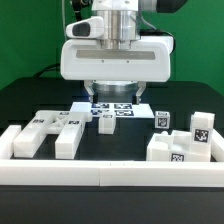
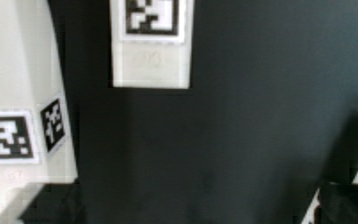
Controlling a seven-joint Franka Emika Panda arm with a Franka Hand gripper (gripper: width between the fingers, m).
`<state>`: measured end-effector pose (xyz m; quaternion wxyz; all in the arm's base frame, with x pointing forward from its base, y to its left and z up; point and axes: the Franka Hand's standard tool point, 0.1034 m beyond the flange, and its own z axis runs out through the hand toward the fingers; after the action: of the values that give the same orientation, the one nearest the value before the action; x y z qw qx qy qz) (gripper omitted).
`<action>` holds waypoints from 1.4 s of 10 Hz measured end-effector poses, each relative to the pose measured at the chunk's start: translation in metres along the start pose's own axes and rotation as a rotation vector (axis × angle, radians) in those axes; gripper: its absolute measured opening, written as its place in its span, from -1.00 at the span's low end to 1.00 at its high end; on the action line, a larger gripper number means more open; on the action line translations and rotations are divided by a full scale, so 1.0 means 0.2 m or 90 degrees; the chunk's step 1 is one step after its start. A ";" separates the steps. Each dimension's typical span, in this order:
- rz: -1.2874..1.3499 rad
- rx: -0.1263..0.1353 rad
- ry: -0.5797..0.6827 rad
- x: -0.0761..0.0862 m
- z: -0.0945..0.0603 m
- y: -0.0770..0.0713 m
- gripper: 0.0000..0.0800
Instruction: Assemble chair
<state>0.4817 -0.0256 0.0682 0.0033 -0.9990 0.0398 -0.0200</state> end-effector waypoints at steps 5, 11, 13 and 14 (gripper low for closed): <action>0.013 0.023 -0.209 -0.08 0.04 0.03 0.62; 0.019 0.042 -0.473 -0.13 0.07 0.04 0.62; 0.018 0.038 -0.547 -0.13 0.09 0.07 0.62; 0.018 0.037 -0.555 -0.12 0.10 0.07 0.62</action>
Offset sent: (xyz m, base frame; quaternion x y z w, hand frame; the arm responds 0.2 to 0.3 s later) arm -0.0147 -0.0262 -0.0069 -0.0250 -0.2169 0.0372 0.9752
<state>0.4572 -0.0372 0.0464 0.0479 -0.9129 0.0475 0.4025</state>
